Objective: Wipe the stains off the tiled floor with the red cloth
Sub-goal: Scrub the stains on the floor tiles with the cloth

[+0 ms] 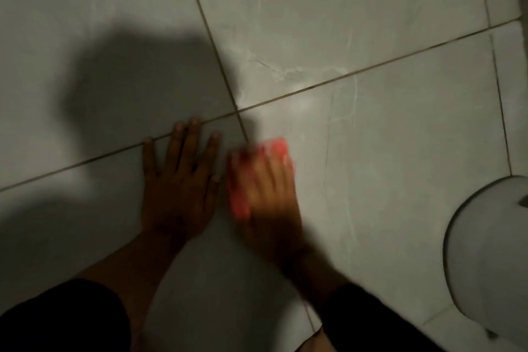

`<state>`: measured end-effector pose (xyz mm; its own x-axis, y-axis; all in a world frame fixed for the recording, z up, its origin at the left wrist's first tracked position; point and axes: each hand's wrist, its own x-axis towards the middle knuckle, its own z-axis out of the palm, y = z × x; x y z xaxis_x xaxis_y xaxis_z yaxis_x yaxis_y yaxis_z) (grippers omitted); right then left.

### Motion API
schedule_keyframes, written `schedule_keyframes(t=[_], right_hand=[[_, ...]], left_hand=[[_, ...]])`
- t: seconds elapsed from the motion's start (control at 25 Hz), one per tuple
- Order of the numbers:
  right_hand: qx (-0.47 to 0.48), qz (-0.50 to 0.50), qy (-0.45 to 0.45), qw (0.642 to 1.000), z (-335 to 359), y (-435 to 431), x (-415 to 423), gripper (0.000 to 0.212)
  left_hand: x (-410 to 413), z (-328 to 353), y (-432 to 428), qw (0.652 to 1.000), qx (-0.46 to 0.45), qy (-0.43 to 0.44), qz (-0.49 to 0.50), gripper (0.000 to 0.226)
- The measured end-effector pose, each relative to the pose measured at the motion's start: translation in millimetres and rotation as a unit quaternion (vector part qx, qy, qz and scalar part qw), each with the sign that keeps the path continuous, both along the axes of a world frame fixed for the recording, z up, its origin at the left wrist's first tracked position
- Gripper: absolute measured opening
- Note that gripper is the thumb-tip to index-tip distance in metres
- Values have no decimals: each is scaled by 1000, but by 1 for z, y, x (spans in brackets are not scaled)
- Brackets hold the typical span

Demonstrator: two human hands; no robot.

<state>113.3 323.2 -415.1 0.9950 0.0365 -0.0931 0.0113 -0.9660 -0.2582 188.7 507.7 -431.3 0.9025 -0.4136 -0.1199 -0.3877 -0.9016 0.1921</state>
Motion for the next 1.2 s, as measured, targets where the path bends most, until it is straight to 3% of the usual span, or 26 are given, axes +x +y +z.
schedule_keyframes(t=[0.08,0.16,0.24,0.32,0.36,0.48,0.6,0.68,0.76,0.88,0.92,0.96,1.04,1.12,1.2], right_hand=[[-37,76,73,994,23,-7,-100,64],[-76,56,160,983,34,-48,-125,53],[-140,-77,120,980,25,-88,-70,52],[-101,-218,48,970,13,-100,39,74],[-69,-233,31,970,8,-85,88,81],[-21,-108,-33,993,-9,-2,88,73],[2,30,31,999,4,26,-74,68],[-39,54,89,994,27,-10,-150,55],[-105,-43,123,986,32,-76,-149,53],[-85,-301,97,945,24,-159,-57,79],[-80,-317,85,941,22,-153,-22,78],[-102,-302,71,945,16,-128,-5,72],[-121,-171,35,977,2,-44,-29,61],[-21,-20,49,998,10,19,-93,63],[6,107,73,992,18,-13,-101,61]], left_hand=[[0,-1,1,1000,7,0,-6,75],[-1,-1,-1,1000,1,-2,-5,74],[-2,-1,-1,1000,1,1,0,72],[-2,-1,-2,1000,5,0,-4,72],[-1,-1,-1,1000,7,-2,-6,72],[0,2,-1,1000,-3,2,1,72],[0,3,-2,1000,4,5,-1,72],[0,3,0,1000,3,2,-5,71],[-1,3,0,1000,5,0,-3,70],[-2,3,-3,1000,7,-2,0,71],[-2,2,-2,1000,8,1,2,71],[-1,1,-1,1000,7,4,2,72],[0,2,-1,1000,4,5,2,72],[1,2,-2,1000,0,0,0,71],[-1,1,-1,1000,4,-2,-2,70]])
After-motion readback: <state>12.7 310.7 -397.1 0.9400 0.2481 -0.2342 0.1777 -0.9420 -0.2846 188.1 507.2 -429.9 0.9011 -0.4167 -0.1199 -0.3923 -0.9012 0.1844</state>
